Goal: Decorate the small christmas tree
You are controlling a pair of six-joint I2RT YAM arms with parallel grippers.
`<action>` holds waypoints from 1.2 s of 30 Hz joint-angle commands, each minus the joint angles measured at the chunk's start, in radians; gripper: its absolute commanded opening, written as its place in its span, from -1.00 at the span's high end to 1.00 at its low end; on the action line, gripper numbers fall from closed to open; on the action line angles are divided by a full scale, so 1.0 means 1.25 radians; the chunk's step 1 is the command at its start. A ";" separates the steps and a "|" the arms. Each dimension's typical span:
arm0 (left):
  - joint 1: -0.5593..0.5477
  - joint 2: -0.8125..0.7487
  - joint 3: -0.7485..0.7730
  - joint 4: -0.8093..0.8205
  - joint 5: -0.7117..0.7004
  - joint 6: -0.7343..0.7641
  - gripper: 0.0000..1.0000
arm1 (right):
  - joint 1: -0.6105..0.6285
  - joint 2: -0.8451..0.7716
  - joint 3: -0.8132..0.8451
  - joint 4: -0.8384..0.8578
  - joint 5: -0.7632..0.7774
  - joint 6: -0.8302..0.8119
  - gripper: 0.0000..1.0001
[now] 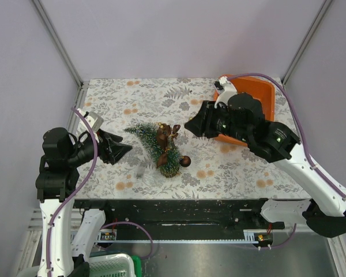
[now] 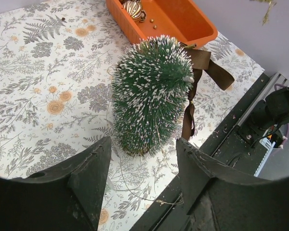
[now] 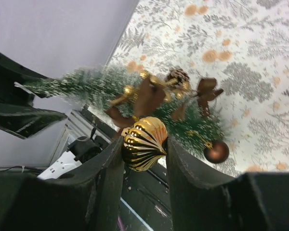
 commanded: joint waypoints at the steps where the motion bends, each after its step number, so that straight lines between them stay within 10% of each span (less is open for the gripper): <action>1: -0.002 -0.016 0.012 0.016 0.013 0.023 -0.21 | 0.076 0.083 0.139 -0.042 0.082 -0.083 0.53; 25: -0.001 -0.035 -0.055 0.109 0.071 -0.050 -0.22 | 0.314 0.433 0.623 -0.201 0.251 -0.244 0.48; 36: -0.002 -0.050 -0.097 0.176 0.073 -0.111 0.38 | 0.345 0.542 0.775 -0.246 0.226 -0.282 0.48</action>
